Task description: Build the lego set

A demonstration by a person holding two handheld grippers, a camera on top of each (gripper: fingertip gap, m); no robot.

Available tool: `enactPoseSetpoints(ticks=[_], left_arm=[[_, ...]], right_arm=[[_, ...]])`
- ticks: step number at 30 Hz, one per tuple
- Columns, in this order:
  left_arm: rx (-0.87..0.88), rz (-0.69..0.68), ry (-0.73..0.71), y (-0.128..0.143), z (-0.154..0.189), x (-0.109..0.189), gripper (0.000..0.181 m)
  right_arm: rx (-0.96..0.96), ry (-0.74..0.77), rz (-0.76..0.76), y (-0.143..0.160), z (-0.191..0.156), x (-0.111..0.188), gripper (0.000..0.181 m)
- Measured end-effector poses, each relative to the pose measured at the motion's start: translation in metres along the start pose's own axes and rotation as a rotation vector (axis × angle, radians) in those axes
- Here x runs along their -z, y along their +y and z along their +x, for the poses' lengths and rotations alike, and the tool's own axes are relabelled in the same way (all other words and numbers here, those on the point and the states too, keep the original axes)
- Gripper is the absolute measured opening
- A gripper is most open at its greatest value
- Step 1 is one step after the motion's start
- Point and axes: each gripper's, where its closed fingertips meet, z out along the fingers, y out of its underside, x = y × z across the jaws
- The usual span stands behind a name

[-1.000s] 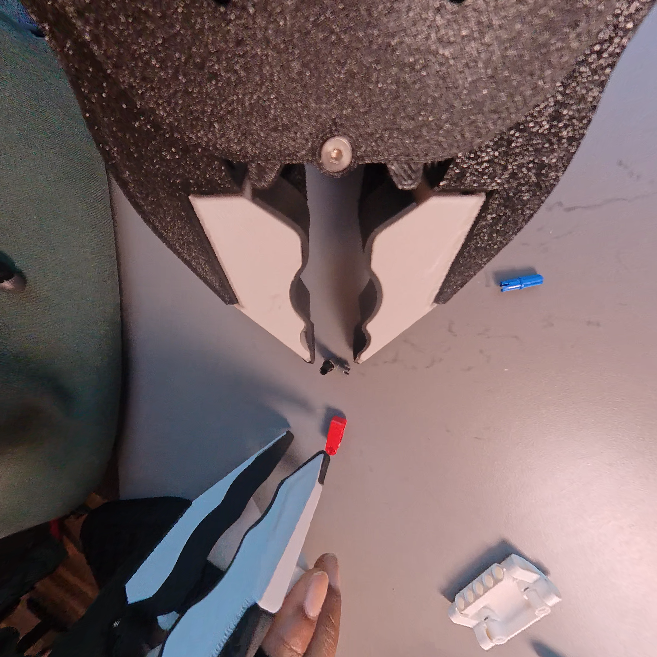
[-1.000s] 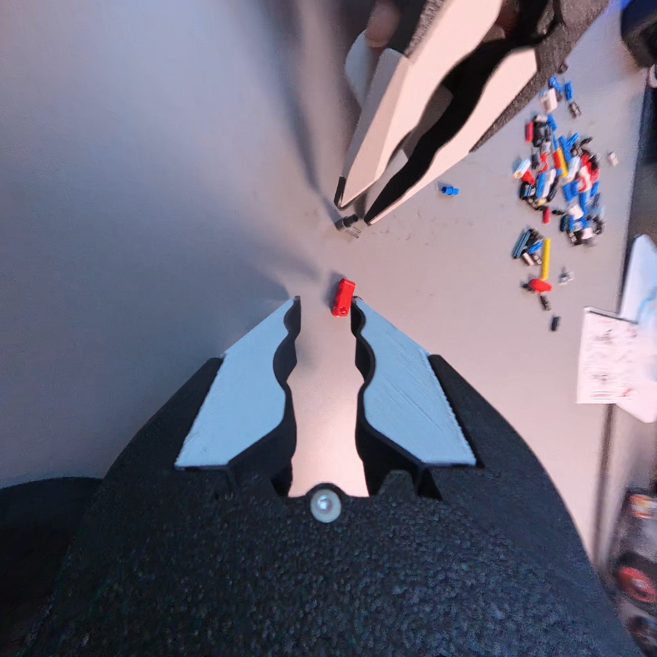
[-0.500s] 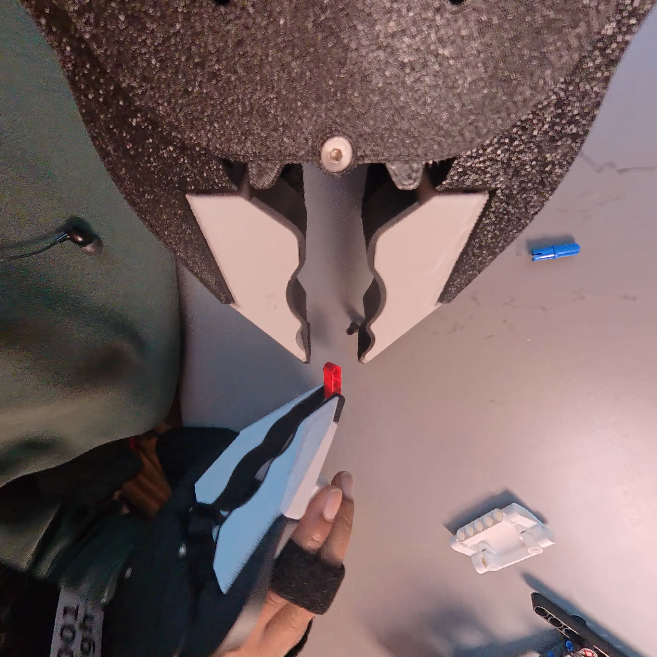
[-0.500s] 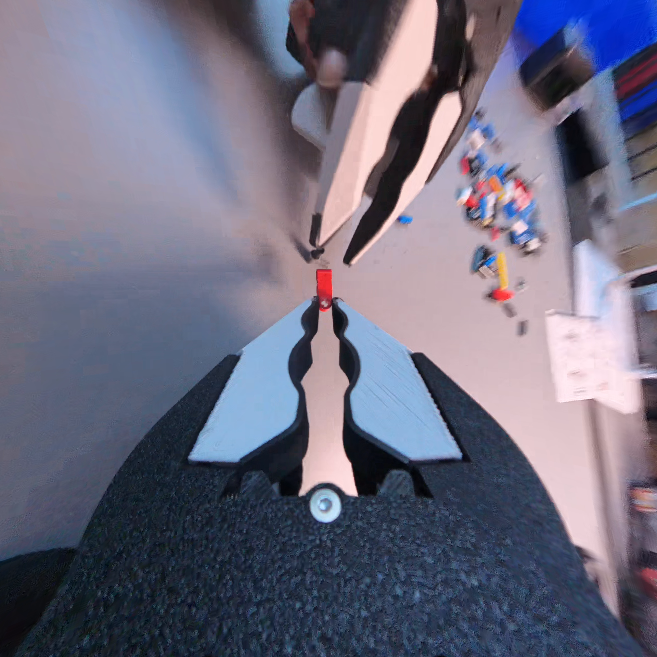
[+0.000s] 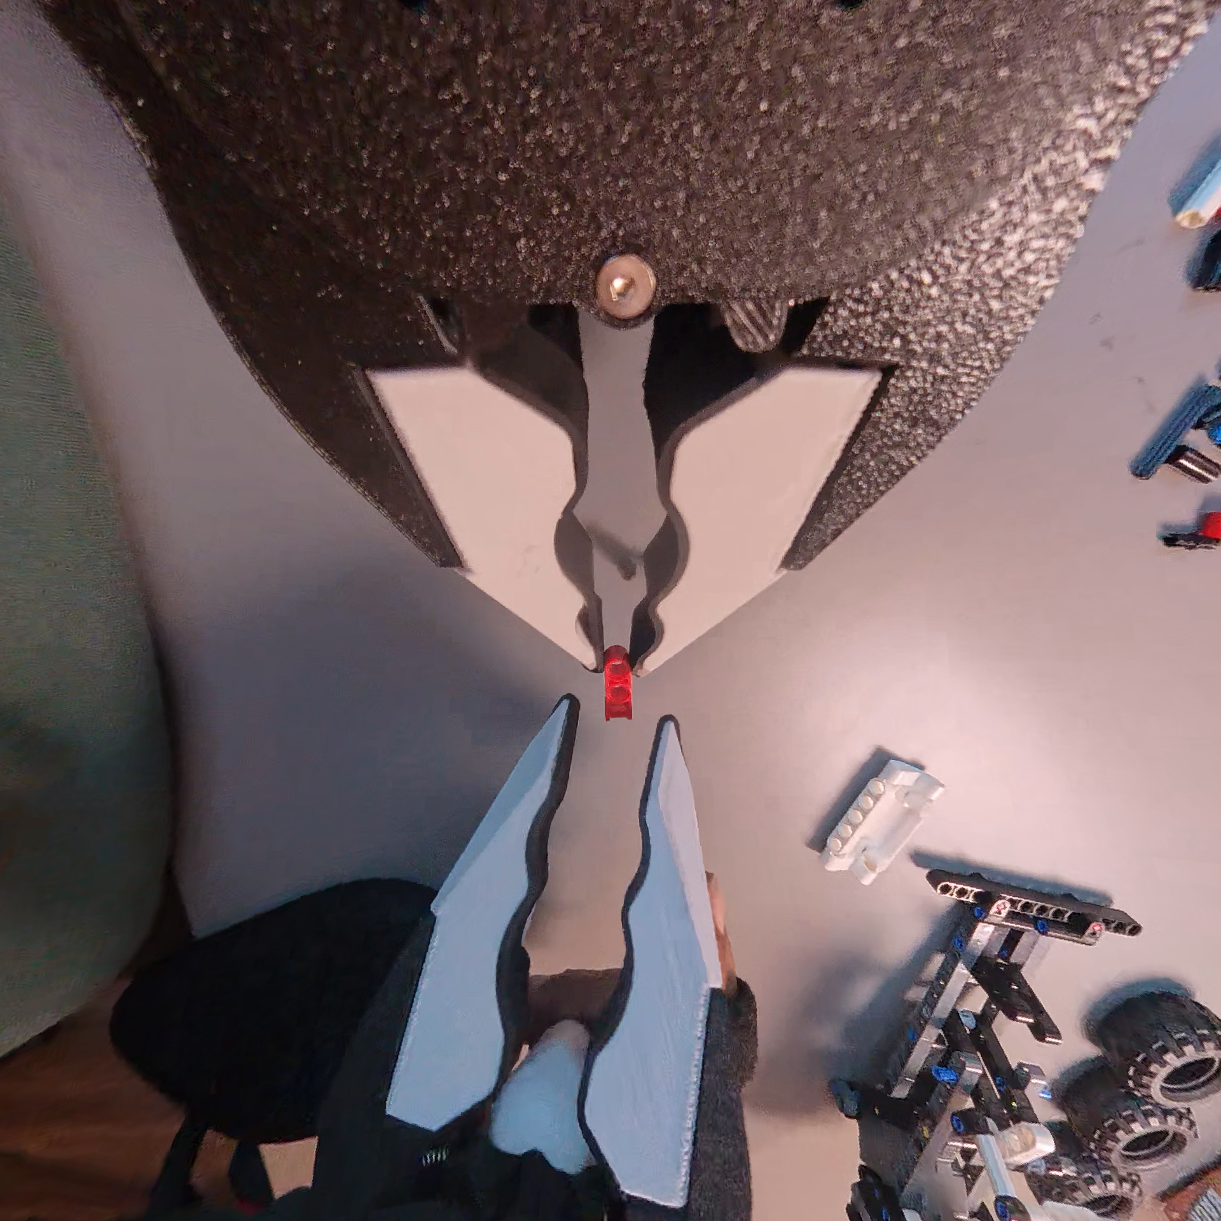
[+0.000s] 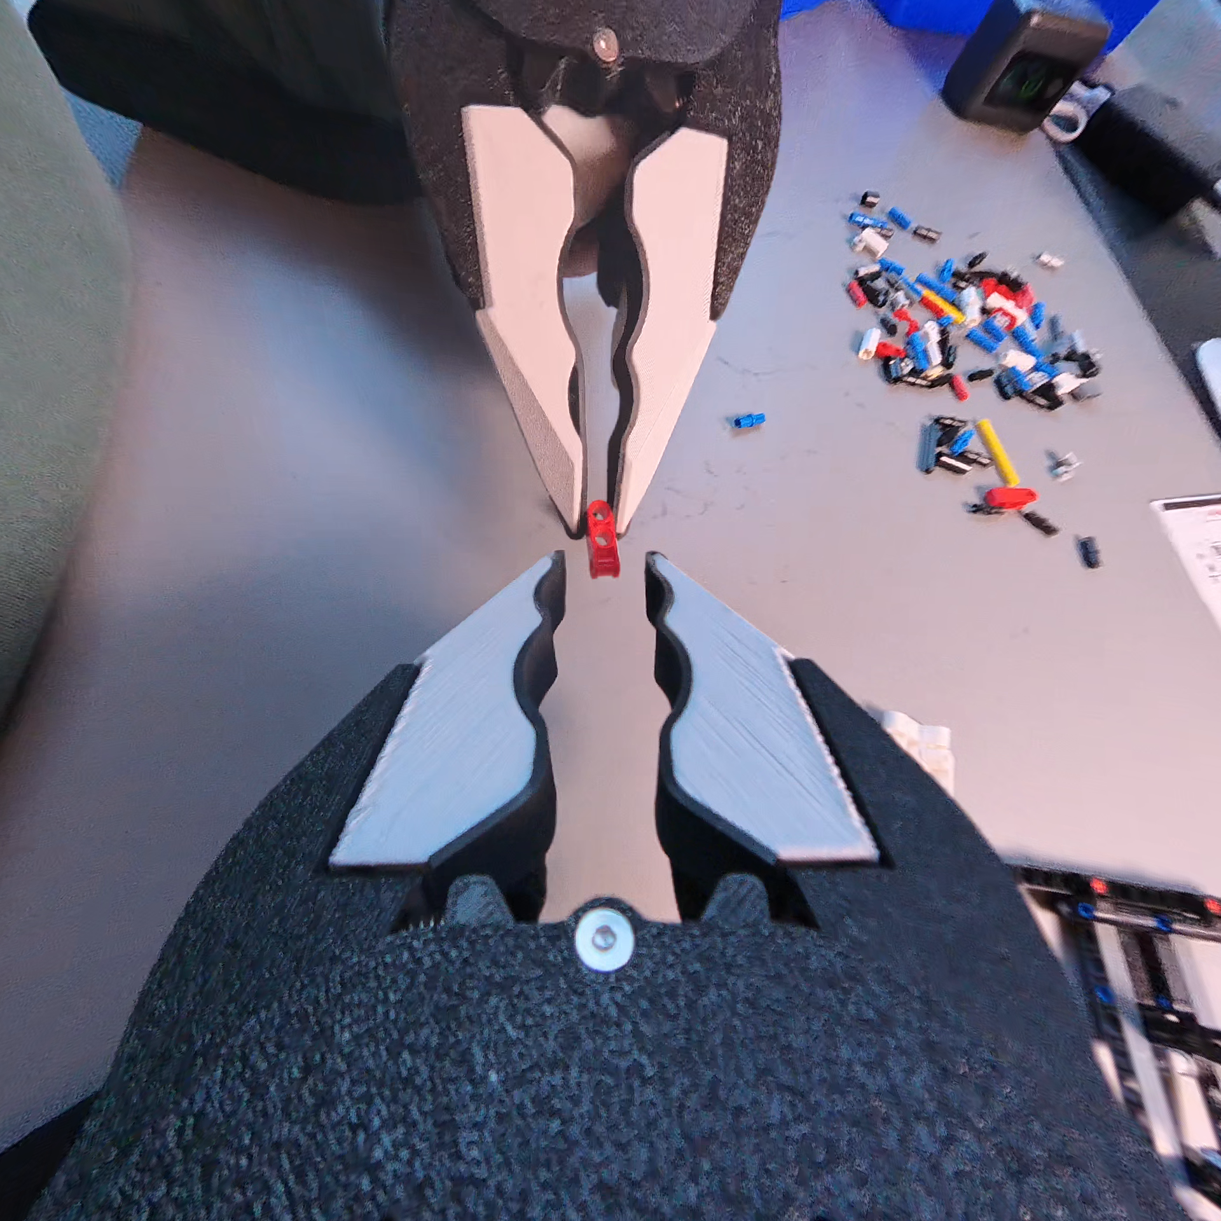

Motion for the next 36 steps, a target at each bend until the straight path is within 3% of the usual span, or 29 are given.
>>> enactPoseSetpoints(ticks=[3,6,7,9,12,18,24,27,32,36], left_arm=[[-0.029,-0.003,-0.002,0.000,0.002,-0.005,0.007],[-0.025,-0.048,0.011,0.010,0.004,-0.010,0.008],[-0.019,-0.067,0.016,0.013,0.003,-0.010,0.015],[-0.001,-0.079,0.024,0.017,0.000,-0.005,0.025],[0.022,-0.096,0.036,0.021,-0.004,0.006,0.025],[0.012,-0.193,0.042,0.040,-0.001,-0.001,0.021],[0.011,-0.174,-0.008,0.036,-0.008,-0.005,0.006],[0.138,-0.036,0.030,0.014,-0.011,0.005,0.005],[0.613,0.350,0.282,-0.036,-0.021,0.036,0.005],[0.902,0.557,0.437,-0.051,-0.034,0.052,0.005]], right_arm=[[0.018,-0.028,-0.064,0.011,-0.004,-0.007,0.009],[0.043,-0.049,-0.106,0.019,-0.006,-0.011,0.008],[0.070,-0.044,-0.146,0.025,-0.004,-0.013,0.008],[0.121,-0.046,-0.216,0.035,-0.001,-0.014,0.008],[0.128,-0.096,-0.277,0.040,-0.002,-0.017,0.008],[0.123,-0.105,-0.281,0.037,0.004,-0.017,0.022],[0.069,0.005,-0.137,0.017,0.005,-0.010,0.022],[0.101,0.104,-0.040,0.000,0.006,-0.007,0.021],[0.262,0.392,0.108,-0.037,0.018,0.006,0.022],[0.404,0.596,0.079,-0.053,0.031,0.013,0.022]])
